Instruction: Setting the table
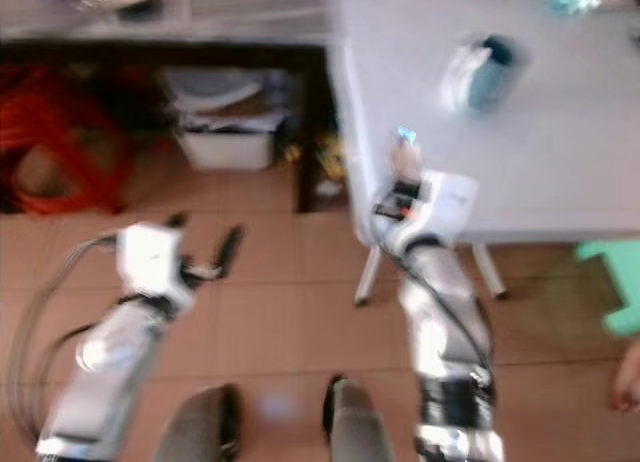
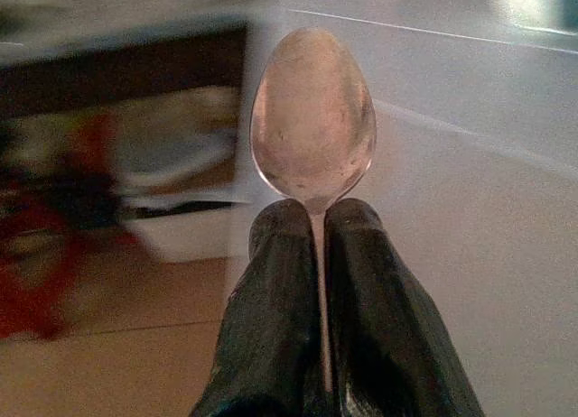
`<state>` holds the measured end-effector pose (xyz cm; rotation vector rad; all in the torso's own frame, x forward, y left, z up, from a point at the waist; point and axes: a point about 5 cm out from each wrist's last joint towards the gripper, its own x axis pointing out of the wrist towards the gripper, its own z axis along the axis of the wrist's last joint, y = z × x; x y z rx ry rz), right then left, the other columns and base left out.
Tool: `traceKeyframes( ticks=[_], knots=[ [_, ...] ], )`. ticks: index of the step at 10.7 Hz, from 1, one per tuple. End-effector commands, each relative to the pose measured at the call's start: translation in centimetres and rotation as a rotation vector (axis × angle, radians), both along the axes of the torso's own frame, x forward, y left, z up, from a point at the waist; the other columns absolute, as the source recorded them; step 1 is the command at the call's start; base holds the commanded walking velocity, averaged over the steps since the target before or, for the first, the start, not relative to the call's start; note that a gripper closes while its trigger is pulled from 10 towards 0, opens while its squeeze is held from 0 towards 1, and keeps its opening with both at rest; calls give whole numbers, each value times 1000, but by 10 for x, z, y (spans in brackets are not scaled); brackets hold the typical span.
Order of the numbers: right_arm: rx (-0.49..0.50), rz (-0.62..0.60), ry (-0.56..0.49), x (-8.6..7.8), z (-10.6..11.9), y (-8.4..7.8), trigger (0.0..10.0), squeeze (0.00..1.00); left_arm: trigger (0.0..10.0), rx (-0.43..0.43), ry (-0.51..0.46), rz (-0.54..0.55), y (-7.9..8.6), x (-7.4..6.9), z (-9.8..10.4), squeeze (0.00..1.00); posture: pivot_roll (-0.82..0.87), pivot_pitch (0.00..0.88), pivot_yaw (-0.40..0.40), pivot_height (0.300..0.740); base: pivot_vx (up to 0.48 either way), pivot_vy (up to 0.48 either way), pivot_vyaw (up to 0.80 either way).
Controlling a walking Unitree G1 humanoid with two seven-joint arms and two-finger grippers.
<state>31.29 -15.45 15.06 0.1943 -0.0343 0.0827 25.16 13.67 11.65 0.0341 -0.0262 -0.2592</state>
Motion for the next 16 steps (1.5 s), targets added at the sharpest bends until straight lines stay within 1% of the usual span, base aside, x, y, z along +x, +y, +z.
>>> traceKeyframes(
  ticks=[1,3,7,9,10,11,12,16],
  knots=[
    [-32,-37,-13,-1,0,-11,0,0,10000,-5,-1,-19,-7,-2,-1,0,-25,240,-41,740,0,472,0],
    [-60,-46,-47,-1,4,-14,0,0,10000,2,-17,-25,-8,-1,1,0,-26,240,-41,740,152,405,0],
    [-82,-50,-76,0,7,-15,0,0,10000,10,-29,-31,-9,1,3,0,-32,241,-36,740,389,279,0],
    [-87,-50,-85,1,8,-15,0,0,10000,13,-41,-21,-9,2,4,0,-31,239,-36,740,476,0,0],
    [-90,-40,-85,1,8,-14,392,0,10000,13,-46,-19,-9,2,5,0,-29,239,-36,740,480,0,0],
    [-95,-39,-83,2,8,-14,8627,0,10000,11,-50,-19,-9,2,6,0,-29,239,-36,740,480,0,0],
    [-99,-37,-81,2,8,-14,10000,0,10000,11,-50,-17,-9,2,6,0,-30,238,-36,740,480,0,0],
    [-103,-30,-81,3,8,-11,10000,0,10000,31,-55,-25,-12,0,5,0,-30,230,-33,740,480,0,0]
  ],
)
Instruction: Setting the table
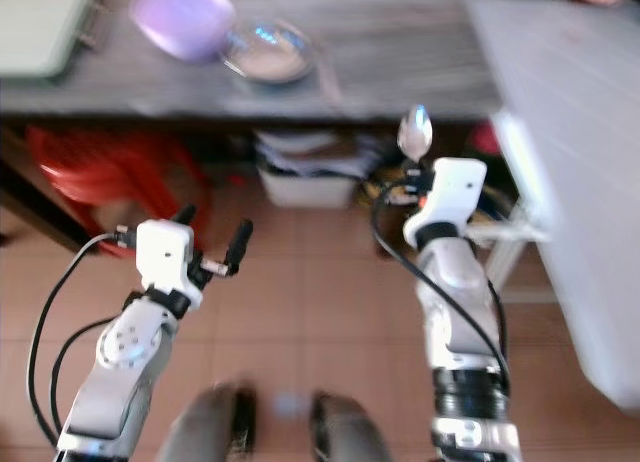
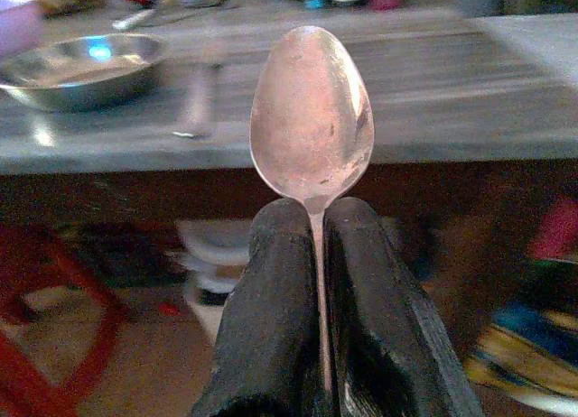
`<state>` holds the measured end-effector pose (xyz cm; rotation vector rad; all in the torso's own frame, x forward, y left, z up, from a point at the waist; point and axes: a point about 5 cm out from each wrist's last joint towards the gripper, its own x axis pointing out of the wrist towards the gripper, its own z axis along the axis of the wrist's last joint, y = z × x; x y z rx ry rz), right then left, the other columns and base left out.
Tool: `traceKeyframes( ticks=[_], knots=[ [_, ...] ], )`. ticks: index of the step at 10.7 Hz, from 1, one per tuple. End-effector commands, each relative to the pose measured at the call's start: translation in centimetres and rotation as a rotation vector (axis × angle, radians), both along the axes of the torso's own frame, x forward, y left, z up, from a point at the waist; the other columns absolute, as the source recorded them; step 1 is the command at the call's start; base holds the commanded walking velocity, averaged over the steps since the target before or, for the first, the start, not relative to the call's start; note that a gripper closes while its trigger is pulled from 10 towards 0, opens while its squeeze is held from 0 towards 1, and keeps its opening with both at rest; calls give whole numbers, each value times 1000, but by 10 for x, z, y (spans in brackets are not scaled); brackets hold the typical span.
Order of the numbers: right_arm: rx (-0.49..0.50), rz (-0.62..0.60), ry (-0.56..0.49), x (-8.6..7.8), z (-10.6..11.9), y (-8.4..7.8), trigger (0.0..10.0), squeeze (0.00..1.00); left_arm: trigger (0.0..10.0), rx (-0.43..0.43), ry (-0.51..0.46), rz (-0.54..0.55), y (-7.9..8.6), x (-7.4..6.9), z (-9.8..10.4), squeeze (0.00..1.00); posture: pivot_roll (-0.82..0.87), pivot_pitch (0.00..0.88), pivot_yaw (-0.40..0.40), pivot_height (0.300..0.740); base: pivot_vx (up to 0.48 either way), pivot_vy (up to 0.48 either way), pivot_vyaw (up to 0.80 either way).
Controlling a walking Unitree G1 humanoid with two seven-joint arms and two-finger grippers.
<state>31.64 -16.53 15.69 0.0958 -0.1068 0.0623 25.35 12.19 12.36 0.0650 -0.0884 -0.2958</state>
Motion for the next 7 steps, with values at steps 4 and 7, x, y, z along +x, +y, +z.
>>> traceKeyframes(
  ticks=[4,7],
  knots=[
    [-36,24,-13,-1,1,4,10000,0,10000,20,6,17,4,-4,-3,0,-23,227,-31,740,480,0,0],
    [-29,13,-17,0,2,2,10000,0,10000,24,1,10,5,-6,-3,0,-22,225,-33,740,472,0,0]
  ],
)
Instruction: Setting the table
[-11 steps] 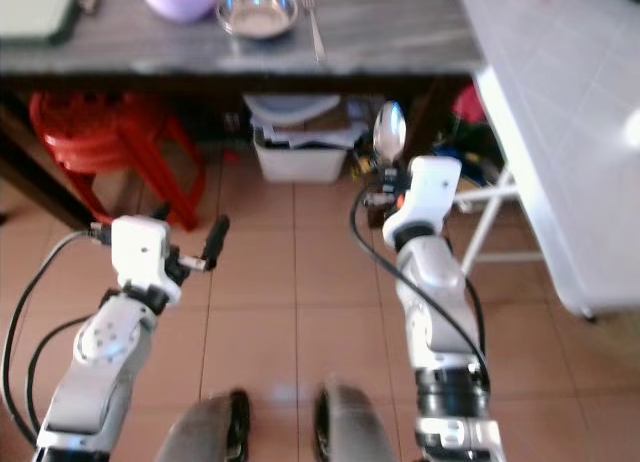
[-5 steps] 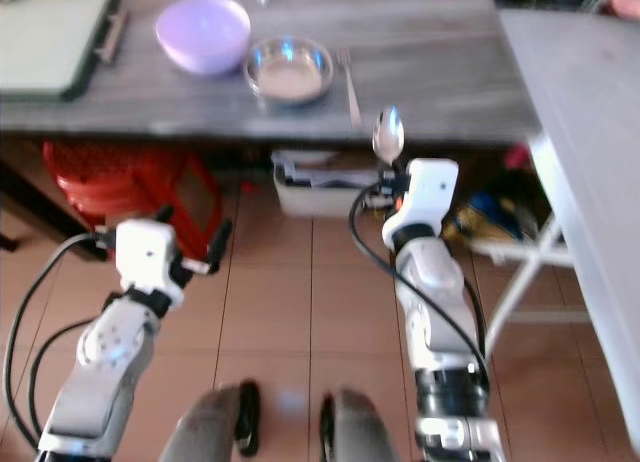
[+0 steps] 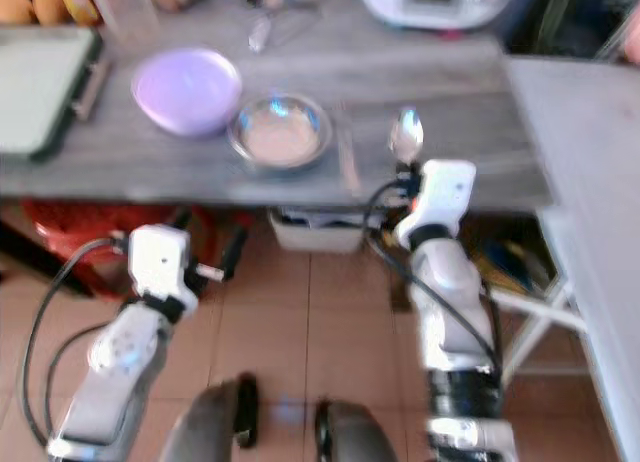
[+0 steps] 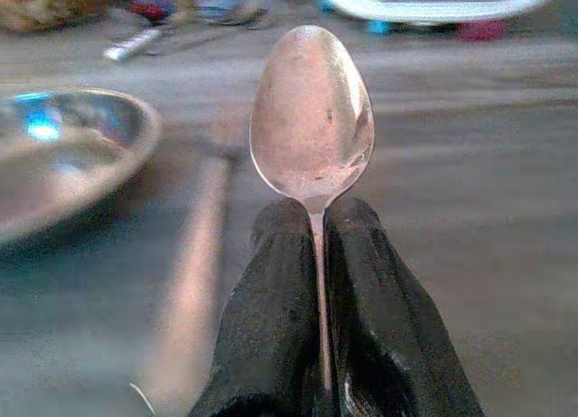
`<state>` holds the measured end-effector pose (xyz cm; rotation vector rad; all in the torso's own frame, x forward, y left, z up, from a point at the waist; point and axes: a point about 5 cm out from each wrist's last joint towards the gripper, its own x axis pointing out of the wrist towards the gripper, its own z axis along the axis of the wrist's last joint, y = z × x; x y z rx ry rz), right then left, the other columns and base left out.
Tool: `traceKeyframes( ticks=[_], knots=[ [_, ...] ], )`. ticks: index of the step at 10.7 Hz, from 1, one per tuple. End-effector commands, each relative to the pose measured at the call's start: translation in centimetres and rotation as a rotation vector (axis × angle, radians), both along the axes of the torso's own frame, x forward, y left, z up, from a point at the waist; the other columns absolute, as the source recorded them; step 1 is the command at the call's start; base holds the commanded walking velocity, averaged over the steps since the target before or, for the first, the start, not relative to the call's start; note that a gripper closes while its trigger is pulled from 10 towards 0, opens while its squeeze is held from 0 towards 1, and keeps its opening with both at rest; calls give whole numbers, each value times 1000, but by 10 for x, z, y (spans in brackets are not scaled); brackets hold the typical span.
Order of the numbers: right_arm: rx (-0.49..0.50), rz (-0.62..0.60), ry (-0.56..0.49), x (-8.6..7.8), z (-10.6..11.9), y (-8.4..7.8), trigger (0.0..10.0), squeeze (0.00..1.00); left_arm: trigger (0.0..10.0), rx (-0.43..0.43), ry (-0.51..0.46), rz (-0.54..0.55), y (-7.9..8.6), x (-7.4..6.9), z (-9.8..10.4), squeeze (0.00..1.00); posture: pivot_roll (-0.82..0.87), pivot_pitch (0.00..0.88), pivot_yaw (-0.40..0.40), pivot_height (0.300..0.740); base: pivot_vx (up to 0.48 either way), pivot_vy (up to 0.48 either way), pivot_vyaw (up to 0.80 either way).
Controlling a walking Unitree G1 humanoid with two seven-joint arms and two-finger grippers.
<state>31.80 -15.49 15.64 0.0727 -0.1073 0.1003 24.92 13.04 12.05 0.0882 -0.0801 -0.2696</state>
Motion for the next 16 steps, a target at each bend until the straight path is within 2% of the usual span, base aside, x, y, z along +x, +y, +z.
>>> traceKeyframes(
  ticks=[1,3,6,8,12,16],
  knots=[
    [-21,-40,-29,-2,4,-11,10000,0,10000,-10,-15,-11,-3,-4,2,0,-19,224,-34,740,454,0,0],
    [-38,-68,-40,-3,7,-19,10000,0,10000,-53,-26,86,7,-13,5,0,-14,228,-35,740,0,0,0],
    [-42,-75,-32,-5,3,-24,10000,0,10000,-18,-29,215,33,-22,5,0,-1,234,-34,740,0,0,202],
    [-23,-82,-29,-3,4,-23,10000,0,10000,-17,-32,219,33,-19,7,0,4,242,-29,740,0,0,625],
    [18,-191,23,-6,0,-38,10000,0,10000,-9,-25,192,29,-21,9,0,-11,283,-23,740,0,0,0],
    [20,-204,32,-9,1,-40,10000,0,10000,-14,-12,174,25,-23,8,0,-25,298,-29,740,0,0,0]
  ],
)
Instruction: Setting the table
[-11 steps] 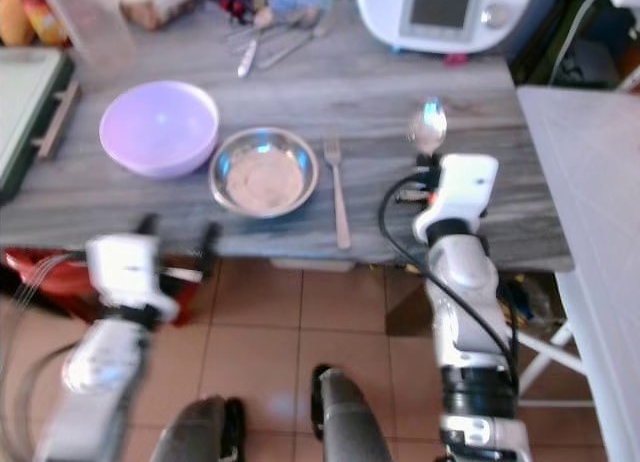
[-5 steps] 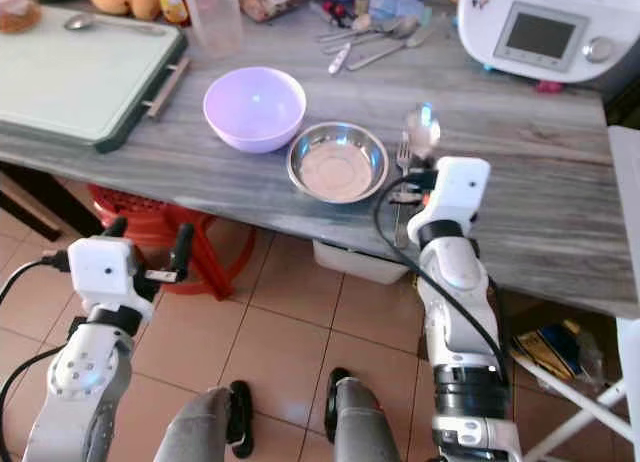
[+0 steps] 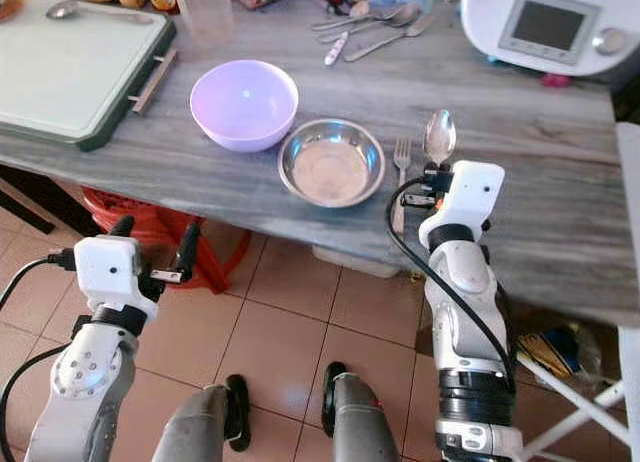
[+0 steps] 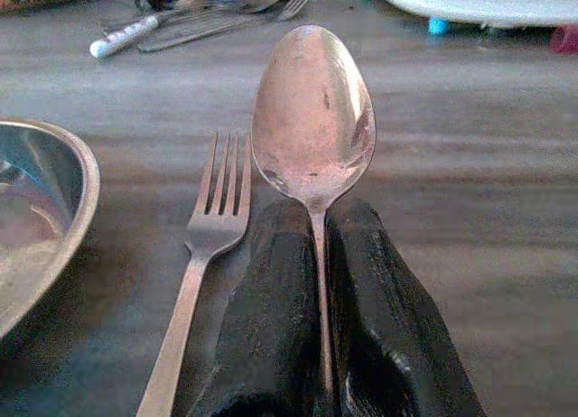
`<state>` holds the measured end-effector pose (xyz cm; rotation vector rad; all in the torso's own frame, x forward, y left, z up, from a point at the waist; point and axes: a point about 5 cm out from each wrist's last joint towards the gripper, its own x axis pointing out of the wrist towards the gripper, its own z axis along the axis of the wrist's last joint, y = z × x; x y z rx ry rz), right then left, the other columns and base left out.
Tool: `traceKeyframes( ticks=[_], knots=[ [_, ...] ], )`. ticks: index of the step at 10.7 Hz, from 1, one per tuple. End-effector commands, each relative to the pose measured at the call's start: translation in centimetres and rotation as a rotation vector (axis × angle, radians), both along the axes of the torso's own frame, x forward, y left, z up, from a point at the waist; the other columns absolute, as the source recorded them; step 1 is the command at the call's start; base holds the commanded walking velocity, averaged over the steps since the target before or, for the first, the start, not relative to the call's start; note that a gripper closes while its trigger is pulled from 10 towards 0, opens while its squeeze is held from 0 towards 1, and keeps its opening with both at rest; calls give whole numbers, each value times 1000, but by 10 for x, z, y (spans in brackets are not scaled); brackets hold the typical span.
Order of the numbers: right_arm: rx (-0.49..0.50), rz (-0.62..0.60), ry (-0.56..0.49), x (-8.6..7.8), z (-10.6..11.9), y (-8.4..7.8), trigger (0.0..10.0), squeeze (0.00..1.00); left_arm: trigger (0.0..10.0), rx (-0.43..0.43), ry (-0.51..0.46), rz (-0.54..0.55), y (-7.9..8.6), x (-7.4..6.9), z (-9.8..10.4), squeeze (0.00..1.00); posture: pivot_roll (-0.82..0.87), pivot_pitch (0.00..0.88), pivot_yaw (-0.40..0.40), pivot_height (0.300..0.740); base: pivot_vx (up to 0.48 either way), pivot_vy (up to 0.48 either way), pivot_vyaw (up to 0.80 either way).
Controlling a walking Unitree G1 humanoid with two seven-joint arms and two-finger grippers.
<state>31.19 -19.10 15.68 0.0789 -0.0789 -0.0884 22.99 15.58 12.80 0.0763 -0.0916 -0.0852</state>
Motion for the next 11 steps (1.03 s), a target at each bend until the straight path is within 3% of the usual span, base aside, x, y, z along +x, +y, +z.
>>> traceKeyframes(
  ticks=[1,3,6,9,11],
  knots=[
    [25,-11,20,-2,-3,-3,10000,0,10000,8,10,-11,0,-4,0,0,-25,300,-28,740,0,0,0],
    [76,8,54,0,-7,2,10000,0,10000,12,12,-23,-1,-3,0,0,-23,301,-28,740,0,0,0],
    [116,0,130,-12,-20,5,10000,0,10000,15,16,-29,0,-5,0,0,-20,308,-27,740,0,0,0],
    [123,-35,171,-27,-26,-2,10000,0,10000,13,16,-40,-2,-4,0,0,-33,308,-33,740,0,0,0],
    [133,-54,187,-29,-27,-7,10000,0,10000,10,15,-45,-3,-2,-1,0,-36,306,-32,740,0,0,0]
  ],
)
